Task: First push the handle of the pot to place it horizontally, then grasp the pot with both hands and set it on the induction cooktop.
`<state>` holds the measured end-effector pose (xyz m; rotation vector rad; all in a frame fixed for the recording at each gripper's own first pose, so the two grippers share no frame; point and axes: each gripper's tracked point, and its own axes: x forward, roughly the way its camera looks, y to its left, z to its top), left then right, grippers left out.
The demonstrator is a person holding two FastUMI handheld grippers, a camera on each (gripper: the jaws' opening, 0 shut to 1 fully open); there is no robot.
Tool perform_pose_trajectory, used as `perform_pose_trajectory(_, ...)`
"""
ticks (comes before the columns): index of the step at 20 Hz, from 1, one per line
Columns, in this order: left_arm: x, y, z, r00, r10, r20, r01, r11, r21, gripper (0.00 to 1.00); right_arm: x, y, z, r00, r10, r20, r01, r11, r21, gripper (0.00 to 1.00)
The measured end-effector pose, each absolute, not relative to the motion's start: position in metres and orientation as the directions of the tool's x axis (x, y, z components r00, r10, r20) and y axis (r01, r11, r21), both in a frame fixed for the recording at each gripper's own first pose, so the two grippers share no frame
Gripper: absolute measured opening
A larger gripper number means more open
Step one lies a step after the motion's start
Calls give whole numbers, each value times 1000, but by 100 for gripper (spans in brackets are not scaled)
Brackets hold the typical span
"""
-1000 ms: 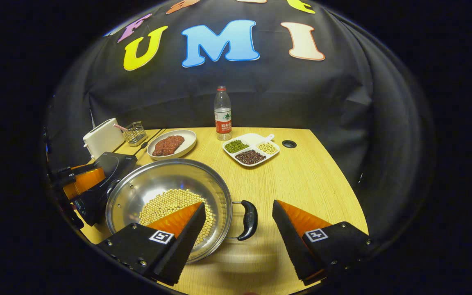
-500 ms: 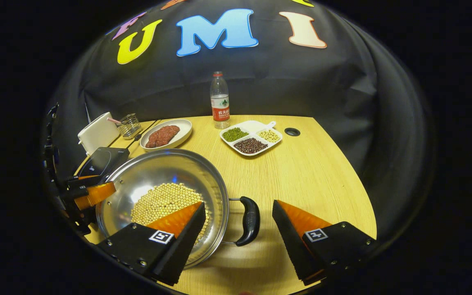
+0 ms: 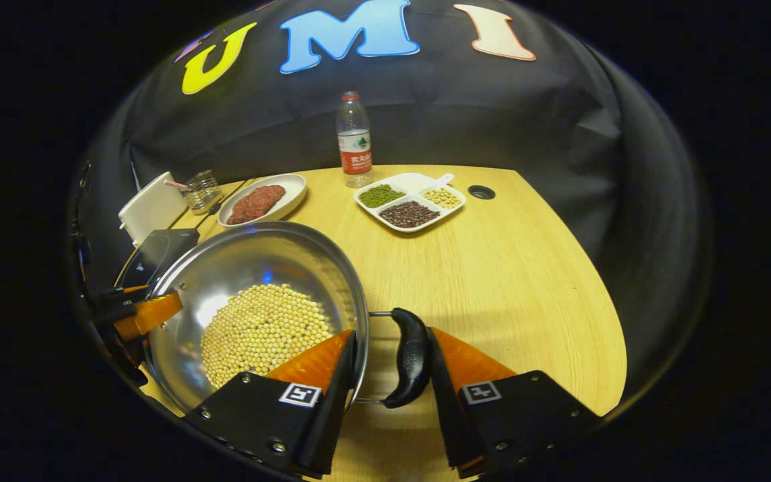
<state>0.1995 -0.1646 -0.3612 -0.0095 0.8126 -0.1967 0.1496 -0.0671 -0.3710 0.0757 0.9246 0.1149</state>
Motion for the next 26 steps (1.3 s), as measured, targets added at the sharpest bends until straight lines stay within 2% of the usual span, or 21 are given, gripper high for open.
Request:
perform_pose_trajectory(2,201,-165,-363,674,-166,-720,155,985,-82,80,148,-66,-370,593,134,-794,-57,991,124,58)
perform_pose_trajectory(3,203,-164,-363,679,-159,-716,143,986,-83,74,147,-66,-370,598,129,-791,-61,991,115,52)
perform_pose_trajectory(4,203,-164,-363,683,-154,-714,135,987,-84,73,145,-67,-368,595,127,-793,-60,992,113,58)
perform_pose_trajectory(5,204,-164,-363,679,-153,-718,133,987,-85,70,146,-66,-368,596,127,-793,-61,992,112,53)
perform_pose_trajectory(6,202,-164,-364,675,-151,-722,128,988,-87,69,146,-66,-368,593,131,-794,-59,991,120,53)
perform_pose_trajectory(7,203,-165,-363,675,-149,-723,128,988,-85,63,147,-64,-368,596,134,-792,-62,991,121,53)
perform_pose_trajectory(8,204,-164,-363,676,-146,-722,129,988,-80,67,148,-65,-368,600,135,-788,-66,991,120,53)
perform_pose_trajectory(9,203,-165,-362,674,-143,-725,131,989,-74,63,147,-65,-368,598,134,-790,-73,991,113,53)
perform_pose_trajectory(11,201,-166,-359,678,-142,-722,123,989,-79,66,146,-67,-365,597,136,-791,-79,991,111,52)
perform_pose_trajectory(12,201,-167,-356,683,-143,-717,116,989,-87,63,145,-67,-362,595,141,-791,-82,990,115,52)
perform_pose_trajectory(13,201,-167,-353,689,-144,-710,112,989,-92,66,144,-68,-360,594,144,-792,-87,990,114,52)
perform_pose_trajectory(14,198,-168,-350,691,-144,-709,110,989,-94,63,144,-69,-355,602,143,-786,-92,990,110,52)
perform_pose_trajectory(16,195,-168,-342,700,-145,-700,114,989,-92,66,145,-69,-347,613,137,-778,-99,990,97,52)
perform_pose_trajectory(17,195,-167,-337,704,-145,-695,115,989,-91,63,144,-69,-343,619,136,-773,-99,991,95,52)
perform_pose_trajectory(18,195,-165,-334,711,-147,-688,114,989,-94,66,144,-67,-338,621,136,-772,-99,991,94,52)
perform_pose_trajectory(26,202,-129,-306,733,-171,-658,132,985,-109,66,141,-34,-309,640,118,-759,-85,993,83,52)
